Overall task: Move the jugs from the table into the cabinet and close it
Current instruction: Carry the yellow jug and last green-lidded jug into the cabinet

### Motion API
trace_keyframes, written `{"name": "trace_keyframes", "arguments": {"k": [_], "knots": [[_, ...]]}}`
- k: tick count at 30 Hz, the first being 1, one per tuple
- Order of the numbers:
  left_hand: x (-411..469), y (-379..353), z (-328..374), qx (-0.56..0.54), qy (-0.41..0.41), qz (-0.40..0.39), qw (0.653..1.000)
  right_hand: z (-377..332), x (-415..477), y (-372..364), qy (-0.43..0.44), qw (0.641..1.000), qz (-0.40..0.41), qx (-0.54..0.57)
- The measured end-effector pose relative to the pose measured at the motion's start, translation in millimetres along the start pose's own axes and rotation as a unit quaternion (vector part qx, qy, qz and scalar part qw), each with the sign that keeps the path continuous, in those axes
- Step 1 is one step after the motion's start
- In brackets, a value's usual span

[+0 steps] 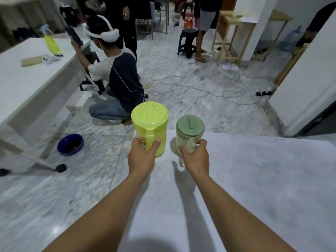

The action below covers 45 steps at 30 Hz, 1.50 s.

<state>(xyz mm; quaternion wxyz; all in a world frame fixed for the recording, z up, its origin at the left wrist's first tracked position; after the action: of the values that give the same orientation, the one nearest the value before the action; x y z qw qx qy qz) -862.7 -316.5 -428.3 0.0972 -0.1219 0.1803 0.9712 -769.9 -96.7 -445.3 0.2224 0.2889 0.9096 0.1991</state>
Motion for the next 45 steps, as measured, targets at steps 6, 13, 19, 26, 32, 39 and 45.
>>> {"name": "trace_keyframes", "arguments": {"k": [6, 13, 19, 26, 32, 39, 45], "knots": [[12, -6, 7, 0.015, -0.038, 0.015, 0.999, 17, 14, -18, -0.031, 0.996, 0.022, 0.078], [17, -3, 30, -0.002, -0.069, 0.047, 0.997, 0, 16, -10, 0.012, 0.992, 0.056, 0.111], [13, 8, 58, -0.003, -0.083, 0.051, 0.995, -19, -2, 17, 0.027, 0.989, 0.081, 0.121], [-8, 5, 124, -0.01, -0.178, -0.033, 0.983, -45, -59, 72, 0.03, 0.976, 0.171, 0.132], [-62, -11, 193, 0.005, -0.248, -0.143, 0.958, -65, -145, 142, 0.015, 0.943, 0.287, 0.171], [-162, -36, 261, -0.004, -0.32, -0.24, 0.916, -84, -277, 235, 0.024, 0.891, 0.424, 0.16], [-278, -67, 310, -0.032, -0.391, -0.344, 0.853, -77, -416, 301, -0.001, 0.822, 0.556, 0.127]]}}
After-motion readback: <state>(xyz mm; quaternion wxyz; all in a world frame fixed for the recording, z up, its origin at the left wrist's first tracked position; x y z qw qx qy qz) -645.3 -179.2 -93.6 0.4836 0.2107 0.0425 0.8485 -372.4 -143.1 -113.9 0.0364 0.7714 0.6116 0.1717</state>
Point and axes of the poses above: each hand's wrist, its own x-axis towards the middle knuckle, its own y-axis out of the back of the hand, z = x × y, the point moved 9 cm from there along x, towards the middle knuckle, and after that the axes turned 11 degrees about -z, right-handed, at the moved point
